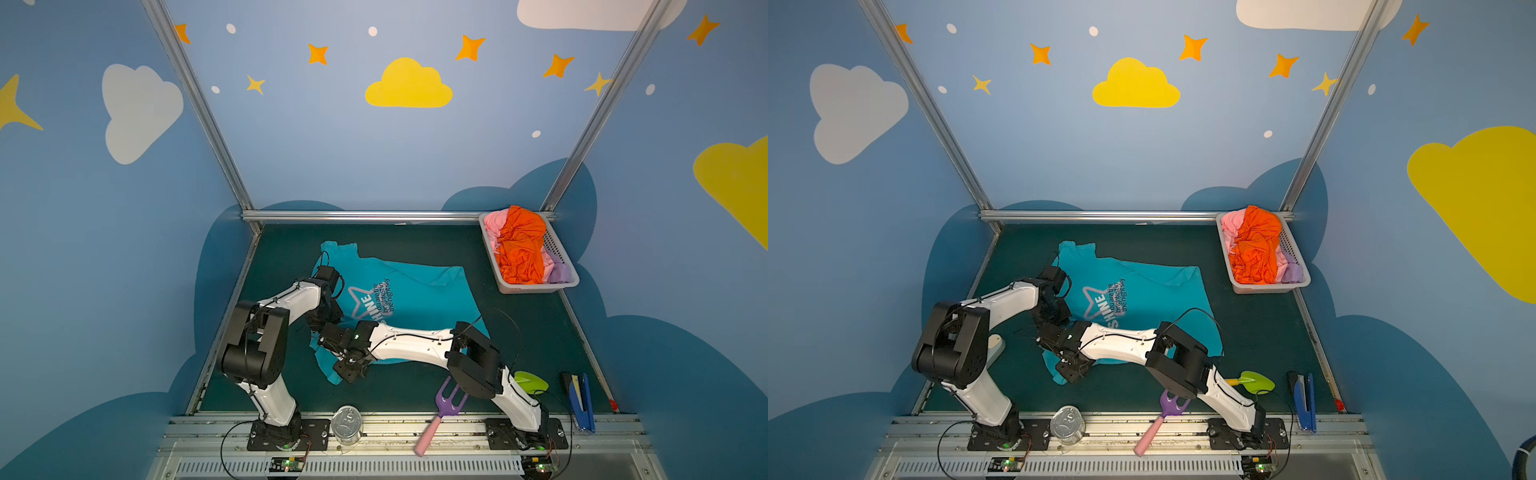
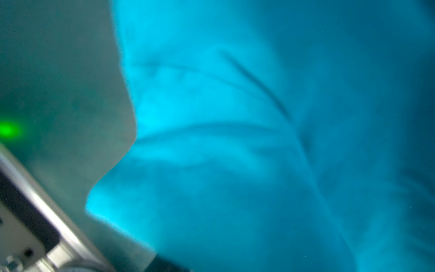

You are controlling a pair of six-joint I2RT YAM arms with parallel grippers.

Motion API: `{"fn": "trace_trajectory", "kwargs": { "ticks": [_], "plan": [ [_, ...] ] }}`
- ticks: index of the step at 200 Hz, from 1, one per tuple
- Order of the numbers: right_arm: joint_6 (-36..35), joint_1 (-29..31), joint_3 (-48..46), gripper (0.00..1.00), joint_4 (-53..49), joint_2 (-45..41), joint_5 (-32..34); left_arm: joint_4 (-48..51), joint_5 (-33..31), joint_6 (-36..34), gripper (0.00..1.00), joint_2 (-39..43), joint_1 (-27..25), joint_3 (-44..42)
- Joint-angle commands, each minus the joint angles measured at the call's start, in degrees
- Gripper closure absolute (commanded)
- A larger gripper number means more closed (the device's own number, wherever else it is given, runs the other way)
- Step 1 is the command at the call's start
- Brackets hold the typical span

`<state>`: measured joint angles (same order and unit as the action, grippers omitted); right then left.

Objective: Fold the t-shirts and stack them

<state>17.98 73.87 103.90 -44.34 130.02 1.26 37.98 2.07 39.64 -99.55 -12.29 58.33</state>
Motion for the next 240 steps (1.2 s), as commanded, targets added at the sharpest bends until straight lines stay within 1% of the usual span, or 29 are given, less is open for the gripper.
{"fn": "trace_trajectory", "kwargs": {
  "ticks": [1, 23, 58, 83, 99, 115, 131, 146, 147, 149, 157, 162, 172, 183, 200, 240],
  "plan": [
    [2.3, -1.7, -1.1, 1.00, -0.6, 1.5, 1.5, -4.1, 1.7, 0.0, 0.67, -5.9, 0.0, -1.4],
    [3.6, -3.0, -6.3, 1.00, 1.4, -3.6, -0.6, -3.7, 1.2, -0.3, 0.67, -6.3, 0.1, -0.9],
    [1.8, -3.3, -16.1, 1.00, 4.5, -16.9, -5.4, -3.5, 1.1, -0.9, 0.67, -7.1, 0.7, -0.5],
    [0.9, -3.1, -20.1, 1.00, 2.3, -23.2, -10.2, -3.6, 1.2, -1.0, 0.68, -7.3, 1.2, -0.3],
    [1.0, -2.9, -22.2, 1.00, 0.5, -25.2, -11.3, -3.8, 1.3, -1.1, 0.67, -7.2, 1.3, -0.4],
    [1.5, -2.6, -24.2, 1.00, -1.0, -26.3, -10.9, -3.9, 1.4, -1.3, 0.67, -7.3, 1.3, -0.4],
    [1.6, -2.1, -24.9, 1.00, -1.9, -26.1, -9.1, -3.8, 1.5, -1.3, 0.67, -7.4, 1.3, -0.5],
    [1.0, -1.0, -23.1, 1.00, -2.4, -24.5, -6.3, -3.7, 1.7, -1.3, 0.67, -7.5, 1.3, -0.5],
    [0.9, -0.9, -22.9, 1.00, -2.4, -24.3, -6.3, -3.7, 1.7, -1.3, 0.67, -7.5, 1.3, -0.5],
    [0.7, -0.8, -22.5, 0.96, -2.5, -23.9, -6.1, -3.7, 1.7, -1.3, 0.67, -7.5, 1.3, -0.4],
    [0.0, -0.5, -20.8, 0.75, -2.2, -22.5, -6.1, -3.5, 1.7, -1.4, 0.67, -7.5, 1.3, -0.3],
    [-0.5, -0.4, -19.9, 0.66, -1.7, -21.7, -6.3, -3.4, 1.7, -1.5, 0.67, -7.6, 1.3, -0.2],
    [-1.6, -0.4, -18.5, 0.56, -0.3, -20.0, -6.8, -3.1, 1.6, -1.6, 0.67, -7.7, 1.3, 0.1],
    [-2.7, -0.4, -16.6, 0.52, 0.5, -17.8, -6.5, -2.7, 1.4, -1.8, 0.67, -7.7, 1.3, 0.5],
    [-4.3, -0.4, -13.3, 0.49, 1.2, -14.2, -5.5, -2.1, 1.4, -2.1, 0.67, -7.8, 1.3, 1.0],
    [-5.7, -1.0, -7.3, 0.49, 2.1, -5.9, -4.9, -1.6, 1.6, -1.9, 0.67, -8.8, 1.3, 1.8]
  ]
}}
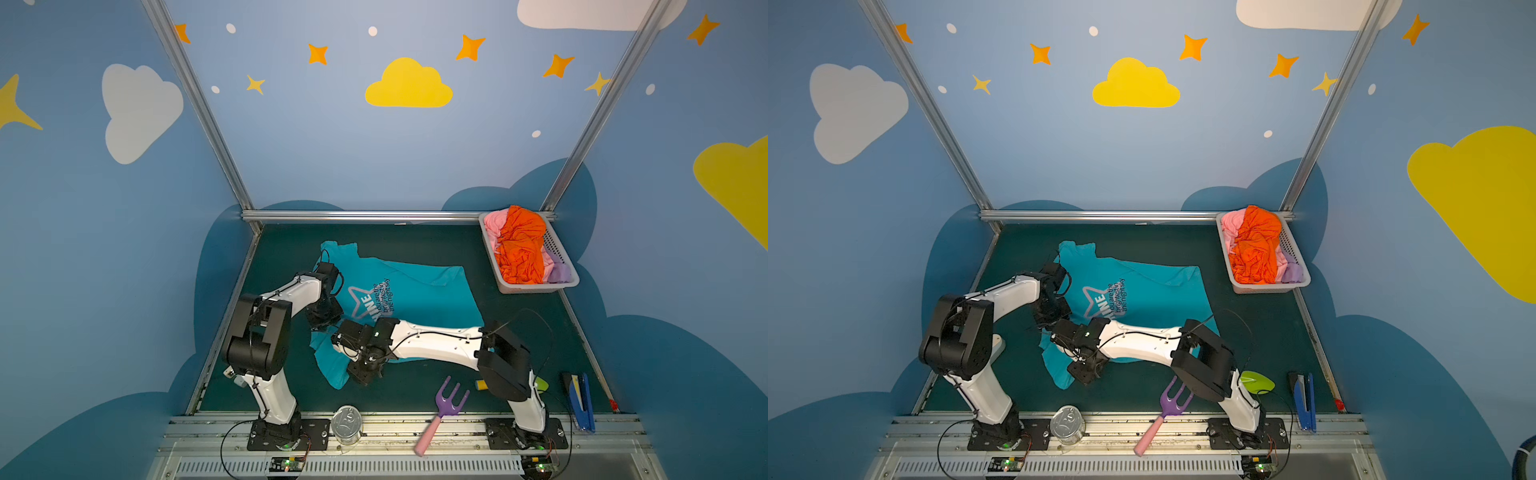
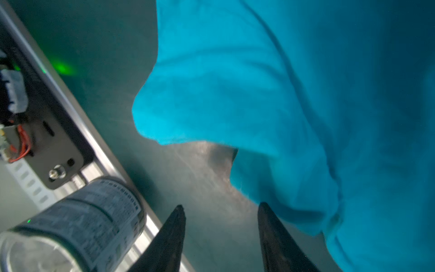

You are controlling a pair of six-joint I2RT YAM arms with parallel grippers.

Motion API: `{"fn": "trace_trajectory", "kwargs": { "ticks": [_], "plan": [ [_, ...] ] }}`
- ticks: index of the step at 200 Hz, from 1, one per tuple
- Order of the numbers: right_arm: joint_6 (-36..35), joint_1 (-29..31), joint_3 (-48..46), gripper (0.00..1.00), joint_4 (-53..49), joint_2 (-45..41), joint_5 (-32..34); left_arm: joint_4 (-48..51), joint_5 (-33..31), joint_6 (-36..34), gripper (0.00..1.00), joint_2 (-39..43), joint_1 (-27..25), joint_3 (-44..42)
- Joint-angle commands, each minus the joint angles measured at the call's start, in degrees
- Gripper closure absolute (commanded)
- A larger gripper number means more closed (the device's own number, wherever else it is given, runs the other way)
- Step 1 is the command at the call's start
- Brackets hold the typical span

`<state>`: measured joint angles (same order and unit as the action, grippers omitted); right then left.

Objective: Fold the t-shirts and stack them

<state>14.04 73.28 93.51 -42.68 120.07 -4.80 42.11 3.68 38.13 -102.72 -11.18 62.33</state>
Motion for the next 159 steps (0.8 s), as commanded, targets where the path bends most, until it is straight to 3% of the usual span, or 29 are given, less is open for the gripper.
{"fn": "trace_trajectory", "kwargs": {
  "ticks": [1, 33, 49, 57, 69, 111, 159],
  "plan": [
    [-1.7, -0.5, 3.2, 0.49, 0.4, 4.3, 1.2, -5.7, 0.1, -0.4, 0.67, -5.6, 0.2, -2.2],
    [-0.2, -1.9, 4.5, 0.50, 0.8, 8.6, 1.5, -5.6, 0.2, -0.6, 0.67, -6.1, 0.2, -2.0],
    [0.5, -2.5, 3.5, 0.58, 1.7, 9.1, 0.7, -5.8, 0.4, -0.6, 0.67, -6.3, 0.2, -2.1],
    [0.6, -2.6, 3.0, 0.67, 1.7, 9.0, -0.1, -6.0, 0.4, -0.6, 0.67, -6.4, 0.2, -2.1],
    [0.8, -2.6, 2.0, 1.00, 1.7, 8.3, -0.7, -6.1, 0.5, -0.6, 0.67, -6.5, 0.2, -2.1],
    [1.3, -2.2, -4.1, 1.00, -1.1, -0.5, -2.8, -6.9, 0.8, -0.7, 0.67, -6.9, 0.2, -2.3],
    [-0.7, -2.1, -9.9, 1.00, -7.3, -11.6, -13.6, -7.9, 1.6, -1.2, 0.66, -7.7, 0.2, -2.7]
  ]
}}
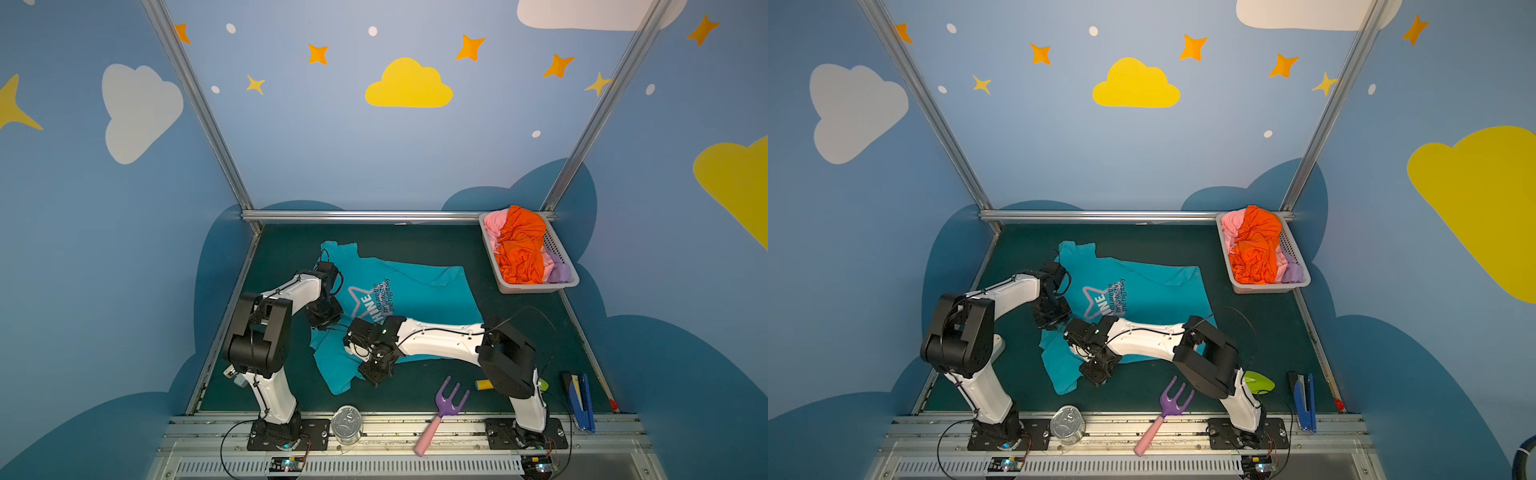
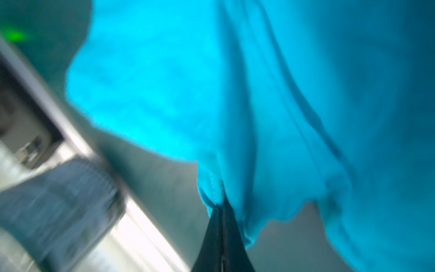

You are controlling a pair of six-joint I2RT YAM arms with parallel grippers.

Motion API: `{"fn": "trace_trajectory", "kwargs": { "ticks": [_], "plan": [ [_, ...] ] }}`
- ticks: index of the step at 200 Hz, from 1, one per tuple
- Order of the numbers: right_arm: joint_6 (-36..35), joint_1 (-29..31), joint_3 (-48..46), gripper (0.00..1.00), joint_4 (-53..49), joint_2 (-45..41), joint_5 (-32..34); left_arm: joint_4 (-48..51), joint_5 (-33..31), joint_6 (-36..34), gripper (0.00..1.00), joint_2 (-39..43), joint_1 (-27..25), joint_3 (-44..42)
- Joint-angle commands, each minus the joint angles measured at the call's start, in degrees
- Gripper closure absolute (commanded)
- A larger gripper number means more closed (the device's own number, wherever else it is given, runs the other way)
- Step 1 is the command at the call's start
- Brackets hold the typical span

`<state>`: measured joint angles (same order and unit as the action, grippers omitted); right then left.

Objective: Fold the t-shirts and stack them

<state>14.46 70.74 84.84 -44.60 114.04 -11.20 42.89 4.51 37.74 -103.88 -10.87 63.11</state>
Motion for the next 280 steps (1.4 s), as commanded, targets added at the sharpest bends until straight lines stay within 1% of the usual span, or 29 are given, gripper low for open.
{"fn": "trace_trajectory", "kwargs": {
  "ticks": [1, 12, 21, 48, 75, 80, 84, 88, 92, 100, 115, 126, 146, 173, 189, 205, 216, 230, 253, 269, 280],
  "plan": [
    [-1.1, 0.4, -1.4, 1.00, -5.4, -5.6, -7.4, -8.7, 0.8, -0.8, 0.66, -6.6, -0.1, -3.5],
    [-1.5, 0.4, -2.5, 1.00, -6.5, -6.5, -10.0, -8.8, 0.8, -0.9, 0.66, -6.7, 0.0, -3.4],
    [-1.5, 0.6, -3.4, 1.00, -7.0, -6.7, -10.9, -8.9, 0.8, -0.8, 0.66, -6.9, -0.1, -3.4],
    [-1.6, 0.8, -6.3, 1.00, -6.8, -5.8, -12.2, -9.1, 0.9, -1.1, 0.66, -7.4, 0.0, -3.1],
    [-1.7, 0.9, -6.6, 1.00, -6.3, -5.1, -13.0, -8.4, 0.9, -1.5, 0.66, -7.6, -0.1, -2.7],
    [-1.6, 0.8, -6.5, 0.92, -6.3, -5.2, -12.6, -8.2, 0.9, -1.6, 0.66, -7.6, -0.1, -2.6],
    [-1.5, 0.7, -6.4, 0.82, -6.3, -5.3, -12.2, -8.0, 0.9, -1.6, 0.66, -7.5, -0.1, -2.6],
    [-1.4, 0.7, -6.4, 0.75, -6.3, -5.6, -11.7, -7.6, 0.9, -1.5, 0.66, -7.4, -0.1, -2.5],
    [-1.3, 0.6, -6.2, 0.70, -6.4, -5.9, -10.9, -7.3, 0.7, -1.5, 0.66, -7.2, -0.1, -2.4],
    [-1.2, 0.2, -6.0, 0.65, -6.7, -6.8, -9.1, -6.3, 0.3, -1.4, 0.66, -6.6, -0.2, -2.3],
    [-1.1, -1.3, -5.4, 0.62, -7.5, -9.6, -4.7, -4.3, -0.9, -1.4, 0.66, -4.2, -0.5, -2.1],
    [-0.7, -3.5, -5.1, 0.60, -7.6, -12.3, -2.0, -2.6, -2.1, -1.3, 0.66, -1.7, -0.7, -2.0],
    [0.9, -8.5, -5.4, 0.59, -6.4, -18.2, 3.5, 0.8, -5.4, -0.2, 0.65, 4.1, -1.3, -1.5],
    [2.5, -14.0, -7.0, 0.57, -2.0, -26.2, 12.1, 4.7, -10.2, 1.6, 0.61, 11.2, -1.9, -0.2],
    [1.4, -16.2, -8.4, 0.57, 1.9, -29.1, 17.6, 5.5, -11.1, 2.5, 0.60, 13.2, -2.6, 0.2],
    [0.9, -17.5, -10.4, 0.57, 5.5, -30.8, 23.0, 5.7, -11.4, 3.4, 0.59, 13.1, -4.1, 0.1],
    [1.1, -18.4, -11.5, 0.57, 7.1, -31.6, 23.9, 6.0, -11.9, 4.0, 0.59, 12.2, -5.4, -0.4],
    [0.7, -19.5, -12.8, 0.57, 8.4, -32.1, 22.7, 5.8, -12.3, 4.9, 0.60, 11.0, -6.7, -2.0],
    [0.2, -20.4, -14.4, 0.61, 8.1, -31.5, 23.3, 3.3, -11.2, 5.8, 0.59, 10.2, -7.1, -6.2],
    [0.3, -21.5, -16.5, 0.59, 9.3, -30.9, 24.4, 2.2, -11.1, 6.5, 0.59, 9.5, -7.1, -8.2],
    [1.0, -23.3, -17.3, 0.57, 10.2, -29.7, 24.6, 1.6, -11.0, 6.8, 0.59, 9.2, -7.1, -9.0]
  ]
}}
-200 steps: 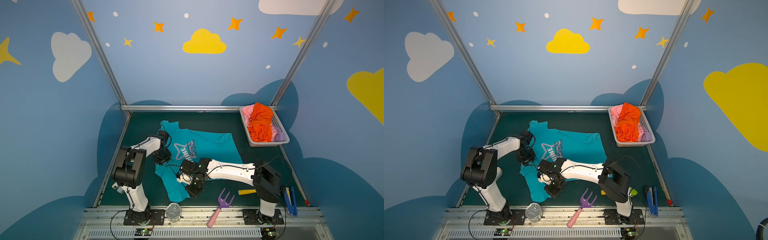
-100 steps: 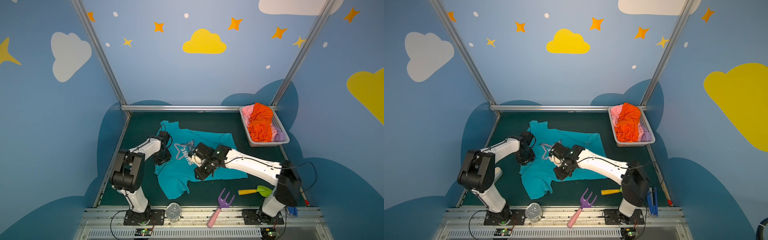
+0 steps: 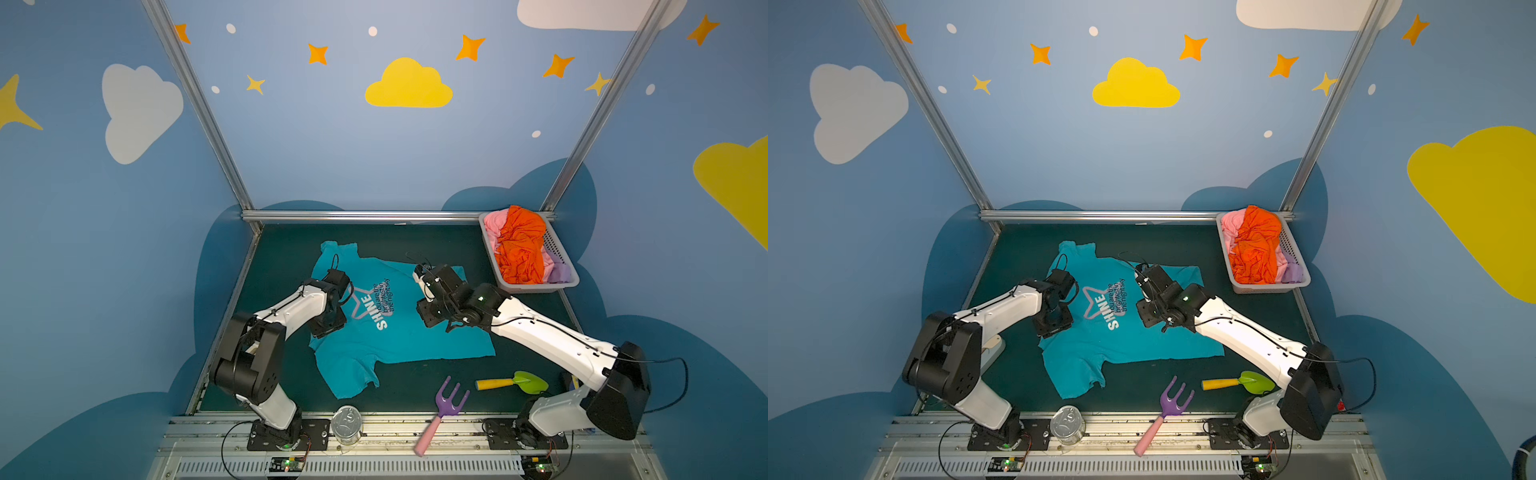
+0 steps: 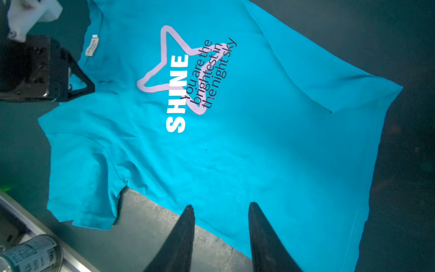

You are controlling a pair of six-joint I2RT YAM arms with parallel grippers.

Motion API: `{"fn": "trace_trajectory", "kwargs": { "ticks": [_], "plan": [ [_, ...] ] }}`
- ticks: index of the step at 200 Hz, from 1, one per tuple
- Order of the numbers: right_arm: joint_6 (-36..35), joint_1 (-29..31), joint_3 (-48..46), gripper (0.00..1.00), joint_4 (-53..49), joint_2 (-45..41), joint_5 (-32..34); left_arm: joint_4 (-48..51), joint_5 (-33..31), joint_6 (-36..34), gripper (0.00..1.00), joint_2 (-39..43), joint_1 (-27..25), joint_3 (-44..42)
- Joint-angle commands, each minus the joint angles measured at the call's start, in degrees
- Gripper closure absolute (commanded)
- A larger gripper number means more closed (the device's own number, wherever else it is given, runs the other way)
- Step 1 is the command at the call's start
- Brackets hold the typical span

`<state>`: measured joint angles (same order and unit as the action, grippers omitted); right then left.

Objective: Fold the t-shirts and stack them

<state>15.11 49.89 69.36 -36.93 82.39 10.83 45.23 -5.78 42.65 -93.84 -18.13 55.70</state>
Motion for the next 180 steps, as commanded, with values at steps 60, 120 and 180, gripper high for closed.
{"fn": "trace_trajectory", "kwargs": {
  "ticks": [60, 120, 180],
  "plan": [
    [7.2, -15.2, 8.0, 0.56, 0.1, 19.9, -0.5, -3.4, 3.6, 1.4, 0.59, -0.4, 6.2, -5.3],
    [11.4, -25.1, 21.6, 0.44, -6.2, 34.7, -4.3, -0.1, -0.3, -0.5, 0.59, 0.2, 11.1, -2.4],
    [8.8, -24.6, 26.3, 0.81, -8.2, 39.3, -11.9, 3.2, -2.0, -0.7, 0.58, -2.8, 11.2, 6.8]
  ]
}}
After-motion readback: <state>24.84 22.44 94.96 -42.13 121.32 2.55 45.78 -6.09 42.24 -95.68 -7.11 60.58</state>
